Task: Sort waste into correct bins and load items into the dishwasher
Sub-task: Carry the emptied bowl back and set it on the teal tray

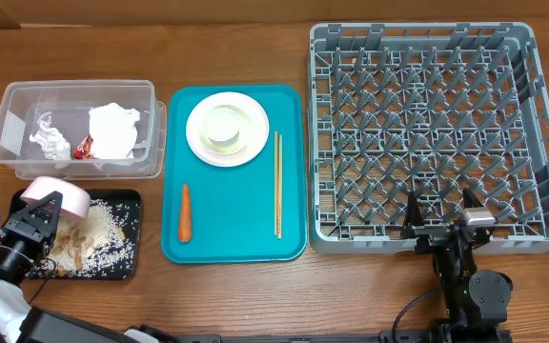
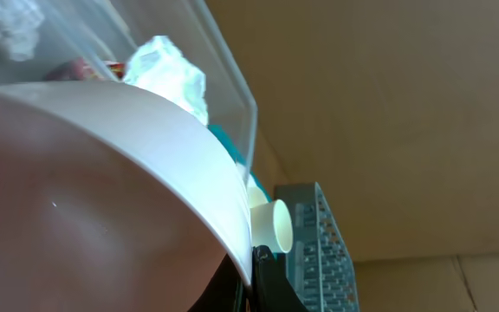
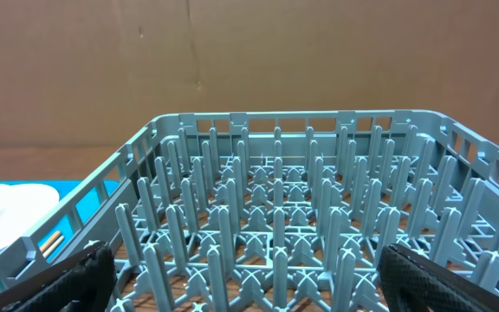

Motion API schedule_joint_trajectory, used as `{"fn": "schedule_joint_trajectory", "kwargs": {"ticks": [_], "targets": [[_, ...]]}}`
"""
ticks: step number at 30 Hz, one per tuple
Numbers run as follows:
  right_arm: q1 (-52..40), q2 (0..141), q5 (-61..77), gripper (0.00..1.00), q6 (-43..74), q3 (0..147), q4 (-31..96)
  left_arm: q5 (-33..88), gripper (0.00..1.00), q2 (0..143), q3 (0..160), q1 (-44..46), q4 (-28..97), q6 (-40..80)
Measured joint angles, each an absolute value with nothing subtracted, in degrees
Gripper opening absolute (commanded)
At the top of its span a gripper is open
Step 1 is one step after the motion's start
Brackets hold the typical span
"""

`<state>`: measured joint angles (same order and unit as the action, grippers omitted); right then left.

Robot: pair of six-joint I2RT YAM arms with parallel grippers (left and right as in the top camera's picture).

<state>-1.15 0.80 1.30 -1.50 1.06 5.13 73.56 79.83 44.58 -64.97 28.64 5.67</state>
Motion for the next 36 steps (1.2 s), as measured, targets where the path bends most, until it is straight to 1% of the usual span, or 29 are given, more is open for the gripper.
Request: {"fn": "schedule_joint_trajectory", "kwargs": {"ticks": [5,7,11,16,23,25,26,27,32,36], "targets": [[-1.15,0.8,1.3,1.0,-1.48,1.06,5.1,69.69,0.04,79.57,44.86,-62.83,28.71,8.97],[-1.17,0.8,1.3,1.0,-1.54,1.06,5.13,66.87,0.04,78.65,45.56,-60.05,29.15,10.33],[-1.15,0.8,1.28,1.0,-1.48,1.06,5.1,58.19,0.04,74.91,49.12,-51.05,32.42,12.58],[-1.15,0.8,1.28,1.0,-1.5,1.06,5.13,46.52,0.04,70.98,56.21,-35.62,36.27,14.98],[-1.15,0.8,1.3,1.0,-1.52,1.06,5.13,29.17,0.04,70.63,60.6,-6.09,37.76,18.09],[-1.17,0.8,1.32,1.0,-1.5,1.06,5.13,25.45,0.04,71.81,60.6,2.11,37.82,18.46],[-1.15,0.8,1.3,1.0,-1.5,1.06,5.15,22.5,0.04,73.56,60.66,8.51,38.09,18.57],[-1.15,0.78,1.3,1.0,-1.48,1.06,5.15,20.32,0.04,75.0,60.73,12.12,38.7,18.74],[-1.17,0.8,1.3,1.0,-1.5,1.06,5.13,12.78,0.04,83.81,60.8,24.16,39.97,19.2],[-1.17,0.8,1.3,1.0,-1.5,1.06,5.13,10.26,0.04,90.21,60.8,27.94,40.56,19.35]]}}
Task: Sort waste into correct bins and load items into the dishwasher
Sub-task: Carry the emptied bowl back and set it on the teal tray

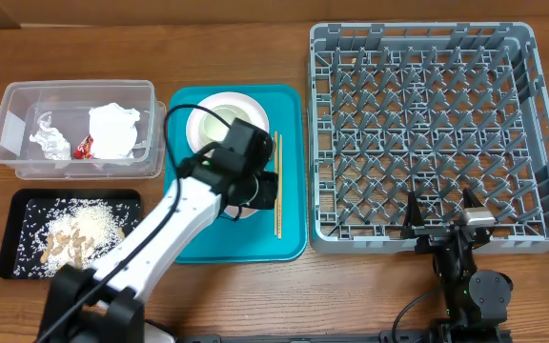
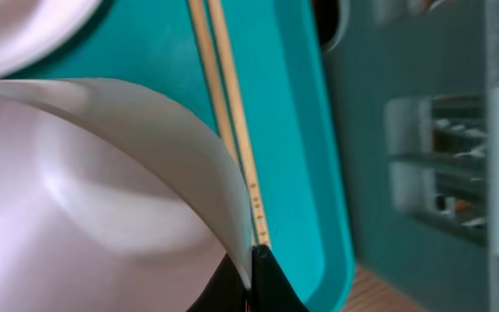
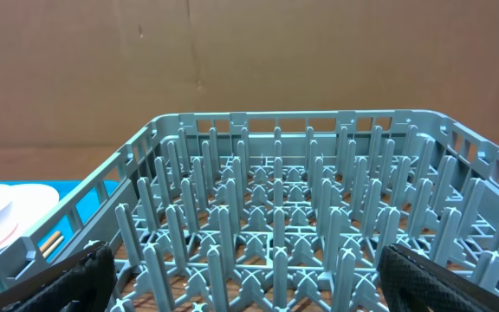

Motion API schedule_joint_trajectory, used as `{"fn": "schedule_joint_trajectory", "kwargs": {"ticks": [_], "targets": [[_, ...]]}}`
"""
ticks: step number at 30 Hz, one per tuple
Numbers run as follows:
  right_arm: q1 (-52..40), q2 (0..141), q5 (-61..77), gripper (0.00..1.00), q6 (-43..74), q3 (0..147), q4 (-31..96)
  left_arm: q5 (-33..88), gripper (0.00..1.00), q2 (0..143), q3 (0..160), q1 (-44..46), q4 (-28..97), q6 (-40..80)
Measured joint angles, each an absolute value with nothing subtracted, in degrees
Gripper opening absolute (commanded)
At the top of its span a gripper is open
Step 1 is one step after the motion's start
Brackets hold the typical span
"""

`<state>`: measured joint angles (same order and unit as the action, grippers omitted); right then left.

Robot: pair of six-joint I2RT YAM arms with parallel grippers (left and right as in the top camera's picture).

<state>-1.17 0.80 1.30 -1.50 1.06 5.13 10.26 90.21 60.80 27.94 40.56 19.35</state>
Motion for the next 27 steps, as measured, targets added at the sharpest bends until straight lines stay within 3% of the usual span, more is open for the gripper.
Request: {"fn": "schedule_joint_trajectory", "kwargs": {"ticks": [8,9,14,23,27], "targets": [[-1.15,0.8,1.28,1.0,-1.5,1.06,5.13,7.6,0.06,93.3,60.88,28.32,44.95,19.35],[-1.17,0.8,1.3,1.0,-1.5,1.06,5.1,7.35,0.09,93.3,60.88,28.32,45.41,19.38],[-1.15,0.8,1.32,1.0,-1.5,1.06,5.13,7.01,0.49,93.3,60.88,28.32,46.35,19.59],[-1.15,0.78,1.3,1.0,-1.48,1.06,5.13,2.55,0.71,93.51,71.0,28.42,56.51,19.44],[-1.15,0.78,1.28,1.0,-1.5,1.06,5.06,-7.2,0.71,93.34,82.61,27.68,63.26,19.35]]}}
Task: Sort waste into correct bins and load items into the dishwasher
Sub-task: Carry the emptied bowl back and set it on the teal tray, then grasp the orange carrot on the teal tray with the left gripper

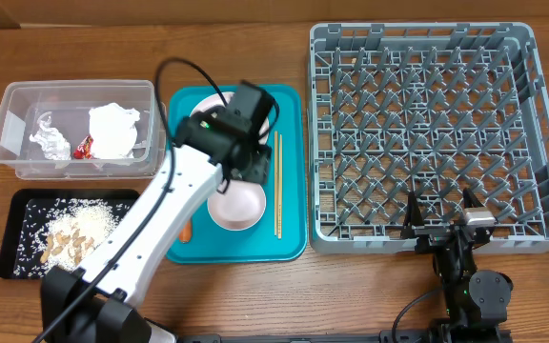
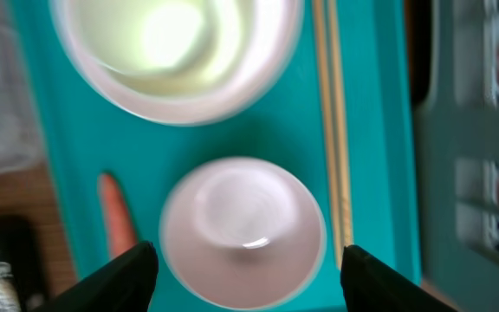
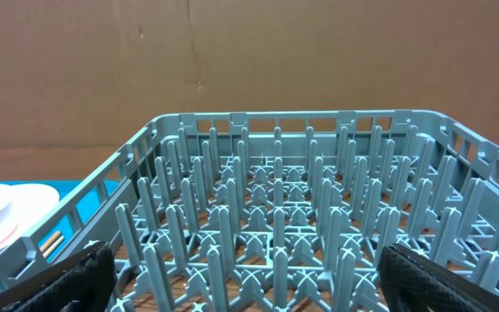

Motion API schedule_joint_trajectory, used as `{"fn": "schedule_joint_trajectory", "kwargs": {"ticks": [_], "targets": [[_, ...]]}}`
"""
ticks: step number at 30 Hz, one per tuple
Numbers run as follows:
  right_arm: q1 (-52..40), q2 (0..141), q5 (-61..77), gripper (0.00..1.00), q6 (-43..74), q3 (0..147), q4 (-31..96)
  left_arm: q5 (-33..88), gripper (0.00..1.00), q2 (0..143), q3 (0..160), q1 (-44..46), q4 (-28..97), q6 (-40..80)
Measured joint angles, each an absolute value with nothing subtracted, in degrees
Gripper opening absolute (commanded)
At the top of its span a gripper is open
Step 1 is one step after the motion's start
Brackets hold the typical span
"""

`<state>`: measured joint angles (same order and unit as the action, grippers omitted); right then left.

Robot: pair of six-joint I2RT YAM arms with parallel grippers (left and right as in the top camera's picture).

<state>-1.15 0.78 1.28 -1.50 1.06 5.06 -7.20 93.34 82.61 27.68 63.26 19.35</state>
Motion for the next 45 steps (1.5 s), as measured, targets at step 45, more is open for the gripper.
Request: {"fn": "schedule_joint_trajectory", "kwargs": {"ticks": [45], "targets": [[-1.15,0.78,1.3,1.0,-1.5,1.06,5.1,-11.14,0.47,93.1,58.7,10.44,47.55,24.77]]}}
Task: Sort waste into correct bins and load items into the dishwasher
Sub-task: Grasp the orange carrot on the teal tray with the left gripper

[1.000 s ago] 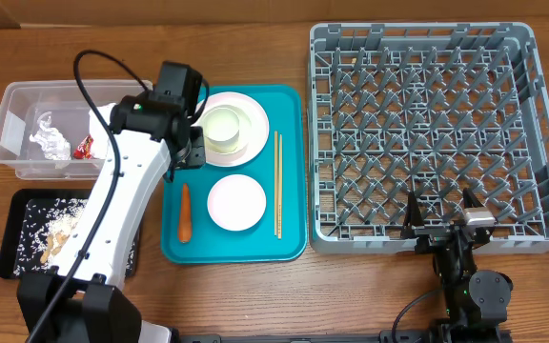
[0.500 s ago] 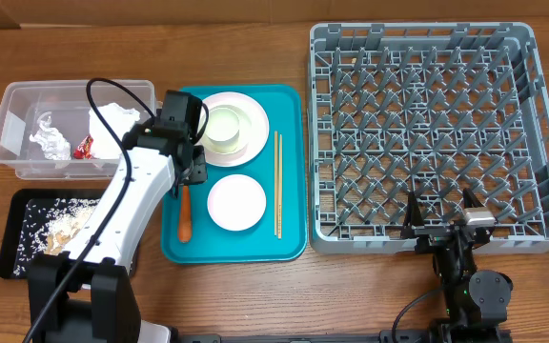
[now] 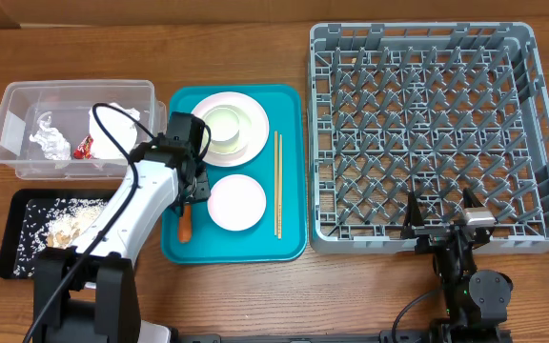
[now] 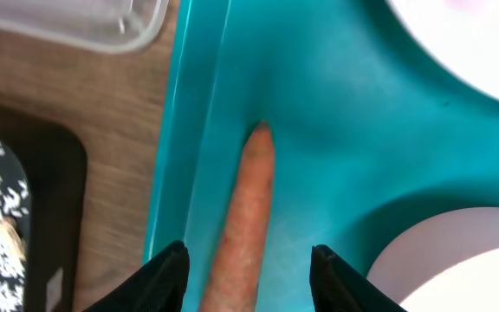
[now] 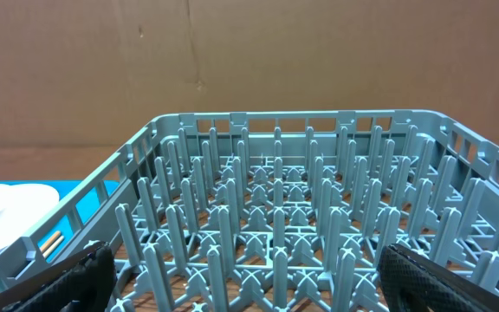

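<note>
An orange carrot (image 3: 186, 223) lies along the left side of the teal tray (image 3: 294, 105). My left gripper (image 3: 192, 191) hangs open just above the carrot's upper end. In the left wrist view the carrot (image 4: 248, 217) runs between the two black fingertips (image 4: 168, 276) of this gripper (image 4: 249, 286), not gripped. An empty pink bowl (image 3: 235, 202) stands upright right of the carrot. Behind it, a white plate (image 3: 248, 112) carries a pale cup. Two chopsticks (image 3: 277, 186) lie along the tray's right side. My right gripper (image 5: 249, 273) rests open at the grey dish rack's (image 3: 437, 124) near edge.
A clear bin (image 3: 12, 129) with crumpled paper and a wrapper stands at the back left. A black tray (image 3: 27, 233) with rice and scraps lies in front of it. The left wrist view shows the bin's corner (image 4: 102, 35) and the black tray (image 4: 7, 208).
My left gripper has moved from above the tray's middle, over the bowl and plate, to the tray's left side, low over the carrot. The pink bowl stays where it stood.
First my left gripper held the pink bowl tipped over the black rice tray. Then it held the bowl on the teal tray. After that the bowl stood free and the gripper was open above it. Now the gripper straddles the carrot. The right arm has not moved.
</note>
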Motion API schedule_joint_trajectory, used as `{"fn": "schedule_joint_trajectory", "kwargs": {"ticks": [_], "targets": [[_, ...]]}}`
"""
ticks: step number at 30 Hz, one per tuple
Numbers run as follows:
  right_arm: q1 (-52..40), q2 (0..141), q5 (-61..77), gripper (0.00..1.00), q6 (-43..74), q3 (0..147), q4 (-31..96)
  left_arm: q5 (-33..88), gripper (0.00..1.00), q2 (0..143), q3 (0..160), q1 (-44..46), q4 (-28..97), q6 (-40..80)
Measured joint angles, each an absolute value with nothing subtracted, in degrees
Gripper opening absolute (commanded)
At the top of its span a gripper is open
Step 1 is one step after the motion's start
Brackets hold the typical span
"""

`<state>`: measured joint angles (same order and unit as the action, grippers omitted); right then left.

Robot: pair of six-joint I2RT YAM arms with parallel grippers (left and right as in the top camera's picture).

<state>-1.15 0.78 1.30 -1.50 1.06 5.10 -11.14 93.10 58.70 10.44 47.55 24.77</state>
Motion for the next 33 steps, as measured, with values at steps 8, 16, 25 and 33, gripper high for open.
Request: {"fn": "schedule_joint_trajectory", "kwargs": {"ticks": [8,16,25,33], "targets": [[-1.15,0.78,1.3,1.0,-1.5,1.06,5.13,-11.09,0.45,93.1,53.93,10.44,43.18,27.62],[-1.15,0.78,1.3,1.0,-1.5,1.06,5.13,-10.96,0.38,93.1,48.99,10.44,38.65,28.6],[-1.15,0.78,1.3,1.0,-1.5,1.06,5.13,-10.96,0.17,93.1,47.81,10.44,37.67,28.56],[-1.17,0.78,1.3,1.0,-1.5,1.06,5.13,-10.96,0.04,93.01,48.4,10.44,40.21,28.38]]}}
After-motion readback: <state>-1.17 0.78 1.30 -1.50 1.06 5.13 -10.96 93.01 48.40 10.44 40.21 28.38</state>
